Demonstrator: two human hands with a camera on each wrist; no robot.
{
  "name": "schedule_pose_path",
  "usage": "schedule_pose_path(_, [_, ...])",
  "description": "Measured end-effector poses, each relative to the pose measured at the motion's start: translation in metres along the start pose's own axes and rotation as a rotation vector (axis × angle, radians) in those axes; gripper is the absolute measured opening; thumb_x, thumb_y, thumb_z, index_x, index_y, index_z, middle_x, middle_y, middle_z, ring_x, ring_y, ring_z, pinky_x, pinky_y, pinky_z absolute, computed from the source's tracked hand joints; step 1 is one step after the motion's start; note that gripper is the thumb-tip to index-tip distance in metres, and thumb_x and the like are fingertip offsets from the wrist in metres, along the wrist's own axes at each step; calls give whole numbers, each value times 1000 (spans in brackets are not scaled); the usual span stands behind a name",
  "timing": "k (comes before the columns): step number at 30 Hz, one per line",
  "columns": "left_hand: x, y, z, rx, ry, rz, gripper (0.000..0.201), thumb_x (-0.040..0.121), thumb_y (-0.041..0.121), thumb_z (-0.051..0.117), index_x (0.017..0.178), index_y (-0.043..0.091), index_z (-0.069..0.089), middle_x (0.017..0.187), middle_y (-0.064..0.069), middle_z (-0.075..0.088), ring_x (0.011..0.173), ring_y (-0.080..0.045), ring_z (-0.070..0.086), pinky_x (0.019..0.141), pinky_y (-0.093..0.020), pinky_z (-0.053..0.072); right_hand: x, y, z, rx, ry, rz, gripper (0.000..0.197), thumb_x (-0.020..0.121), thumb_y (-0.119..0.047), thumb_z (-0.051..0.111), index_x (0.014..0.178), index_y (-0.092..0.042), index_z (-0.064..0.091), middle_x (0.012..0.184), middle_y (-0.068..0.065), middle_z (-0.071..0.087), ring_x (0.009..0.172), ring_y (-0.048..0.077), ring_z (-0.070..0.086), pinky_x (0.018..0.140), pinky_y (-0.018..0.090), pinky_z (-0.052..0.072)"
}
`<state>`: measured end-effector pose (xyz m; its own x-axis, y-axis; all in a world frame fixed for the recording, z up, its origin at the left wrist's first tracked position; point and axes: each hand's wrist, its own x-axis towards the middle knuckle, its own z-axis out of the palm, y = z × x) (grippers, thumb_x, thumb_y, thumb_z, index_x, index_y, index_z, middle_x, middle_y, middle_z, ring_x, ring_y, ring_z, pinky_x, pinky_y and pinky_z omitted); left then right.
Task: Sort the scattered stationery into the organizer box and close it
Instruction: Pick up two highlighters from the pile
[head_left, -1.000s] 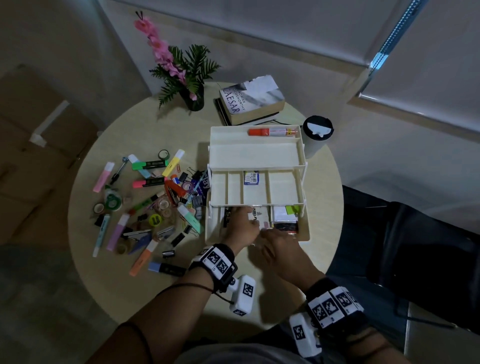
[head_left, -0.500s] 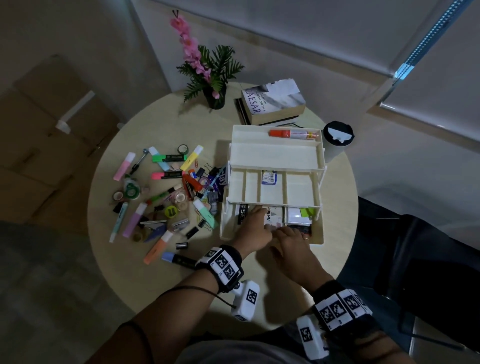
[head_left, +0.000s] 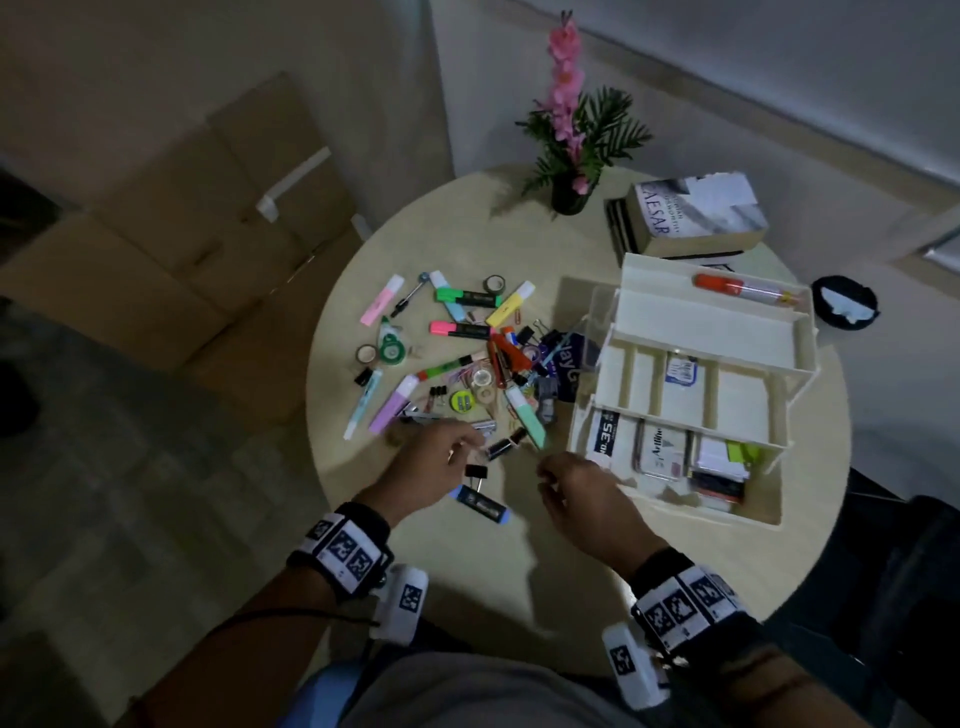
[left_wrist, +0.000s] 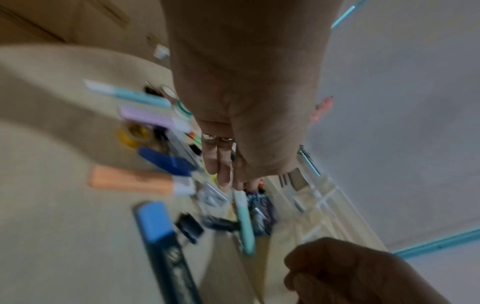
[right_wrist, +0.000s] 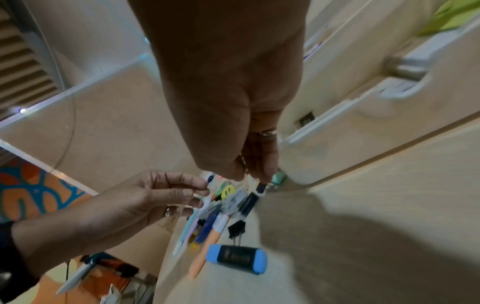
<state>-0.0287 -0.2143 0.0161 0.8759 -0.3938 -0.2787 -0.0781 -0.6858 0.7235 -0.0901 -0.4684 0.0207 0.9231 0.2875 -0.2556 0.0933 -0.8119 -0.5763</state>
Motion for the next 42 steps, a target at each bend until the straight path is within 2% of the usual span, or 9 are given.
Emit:
schedule_pose_path(6, [-24,-63,-37,126,-42,-66,14,94,8,69,103,18,75,98,7,67,88,-9,62,82,-32,54,40,-31,30,-59,-136,92,26,95,-20,64,118,-10,65,112,14,68,104,34,66,85,39,54])
schedule_pose_path(11, [-21,-79,-56,196,-59,-97,13,93,17,70,104,23,74,103,5,73,96,-14,69,86,-37,60,65,-48,38,-105,54,191,60,86,9,58,145,-2,50,138,24,50,118,42,57,97,47,56])
schedule_pose_path(13, [-14,-80,-64,244,-20,-103,9,94,20,69,98,26,74,99,4,73,93,-18,71,79,-36,60,76,-45,40,-144,137,236,61,79,18,55,138,4,51,135,30,50,119,49,54,99,53,53])
schedule_pose_path(23, [25,-86,-87,491,53,-244,28,90,38,73,107,18,63,108,-5,67,100,-29,68,72,-33,46,101,-43,36,-476,70,469,56,92,-6,52,147,-14,44,137,12,50,124,30,50,118,48,22])
schedule_pose_path(25, [30,-84,-86,542,9,-279,33,91,41,74,111,16,66,111,-6,69,101,-28,70,72,-33,47,105,-34,44,-504,43,416,56,85,-13,48,139,-24,58,131,4,60,117,29,46,116,53,19])
schedule_pose_path(30, [37,-88,-82,576,-33,-341,35,92,45,74,110,14,71,107,-6,74,98,-25,71,70,-31,48,100,-31,46,-465,9,457,50,93,-9,47,136,-26,65,143,8,51,125,24,46,100,33,53])
schedule_pose_path(35, [38,-95,-81,482,-39,-394,34,90,47,75,103,16,70,100,-5,73,91,-25,71,79,-37,60,98,-39,44,-479,-15,451,51,92,-17,57,139,-35,60,143,0,57,127,26,51,108,41,47])
schedule_pose_path(39, [40,-93,-83,404,-63,-430,39,87,50,77,103,15,69,99,-5,71,88,-24,69,76,-35,58,98,-17,57,-361,-15,434,50,87,-19,58,132,-39,57,121,-4,68,107,16,68,85,28,58])
schedule_pose_path(42, [41,-94,-85,401,-111,-445,41,87,52,78,100,15,68,99,-6,71,88,-25,68,71,-32,51,94,-32,41,-324,-6,408,48,89,-15,65,133,-31,59,109,2,72,96,19,73,74,33,64])
